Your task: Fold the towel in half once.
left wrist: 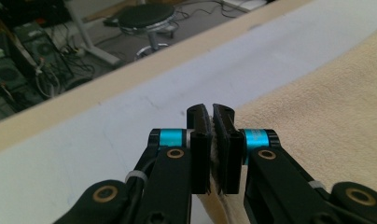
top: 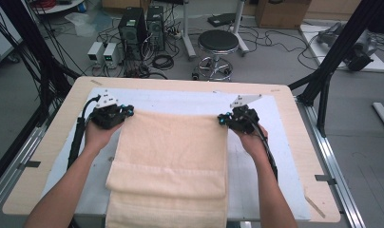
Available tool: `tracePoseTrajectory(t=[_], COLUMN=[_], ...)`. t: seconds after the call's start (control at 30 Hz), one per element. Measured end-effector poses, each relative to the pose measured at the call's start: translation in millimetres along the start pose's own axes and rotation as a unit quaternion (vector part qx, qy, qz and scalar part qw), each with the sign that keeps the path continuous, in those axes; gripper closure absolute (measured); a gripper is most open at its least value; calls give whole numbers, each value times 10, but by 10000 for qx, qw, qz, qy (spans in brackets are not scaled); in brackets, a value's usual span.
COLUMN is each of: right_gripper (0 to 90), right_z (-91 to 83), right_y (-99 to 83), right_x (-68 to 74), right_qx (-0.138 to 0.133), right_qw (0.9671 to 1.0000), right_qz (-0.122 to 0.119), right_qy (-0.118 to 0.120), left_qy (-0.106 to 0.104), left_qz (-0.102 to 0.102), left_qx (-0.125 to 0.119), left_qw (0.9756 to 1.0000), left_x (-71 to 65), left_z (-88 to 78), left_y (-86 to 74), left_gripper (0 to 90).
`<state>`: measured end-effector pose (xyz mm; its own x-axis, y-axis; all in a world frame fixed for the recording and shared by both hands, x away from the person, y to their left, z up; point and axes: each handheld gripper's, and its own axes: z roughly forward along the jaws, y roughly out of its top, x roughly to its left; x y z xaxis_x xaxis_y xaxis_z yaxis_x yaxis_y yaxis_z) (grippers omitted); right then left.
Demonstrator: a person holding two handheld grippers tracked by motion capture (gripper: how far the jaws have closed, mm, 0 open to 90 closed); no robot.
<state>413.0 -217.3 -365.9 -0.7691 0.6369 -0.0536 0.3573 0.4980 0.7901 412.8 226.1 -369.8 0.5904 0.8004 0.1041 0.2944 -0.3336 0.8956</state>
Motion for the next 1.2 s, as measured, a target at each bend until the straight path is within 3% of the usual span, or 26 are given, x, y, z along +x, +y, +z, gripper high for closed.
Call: tracePoseTrajectory(t=[0.1,0.23,0.27,0.33,0.37,0.4,0.47,0.5,0.63,0.87,1.0,1.17,1.2], right_gripper=[849,838,805,598,586,564,549,548,514,478,465,469,469], right_z=[38,153,192,315,340,366,368,347,240,76,16,-11,-2], right_y=[137,258,246,152,112,47,-2,-25,-70,-273,-401,-550,-576], right_x=[-175,-328,-351,-406,-424,-455,-445,-417,-291,27,194,362,386], right_qx=[-115,-257,-210,-46,32,117,228,177,64,-31,72,145,272], right_qw=[9994,9973,9974,9955,9950,9952,9956,9961,9983,9986,9974,9962,9952], right_qz=[232,376,409,636,748,865,811,747,572,387,293,162,173], right_qy=[-234,-576,-558,-698,-663,-444,-409,-424,-127,371,660,840,921], left_qy=[178,276,253,348,251,204,70,-51,-357,-951,-1307,-1501,-1538], left_qz=[-24,-26,-15,-60,-117,-150,-239,-328,-339,-185,-50,170,196], left_qx=[-19,76,105,336,392,371,268,192,54,-105,89,344,437], left_qw=[9998,9996,9996,9988,9988,9990,9993,9993,9988,9952,9914,9879,9869], left_x=[72,138,149,170,189,199,217,216,158,-84,-212,-344,-357], left_z=[117,266,303,357,363,347,302,276,129,-158,-276,-359,-361], left_y=[194,268,243,181,140,109,51,17,-110,-367,-561,-768,-797], left_gripper=[853,844,823,649,607,594,579,574,574,549,521,519,520])
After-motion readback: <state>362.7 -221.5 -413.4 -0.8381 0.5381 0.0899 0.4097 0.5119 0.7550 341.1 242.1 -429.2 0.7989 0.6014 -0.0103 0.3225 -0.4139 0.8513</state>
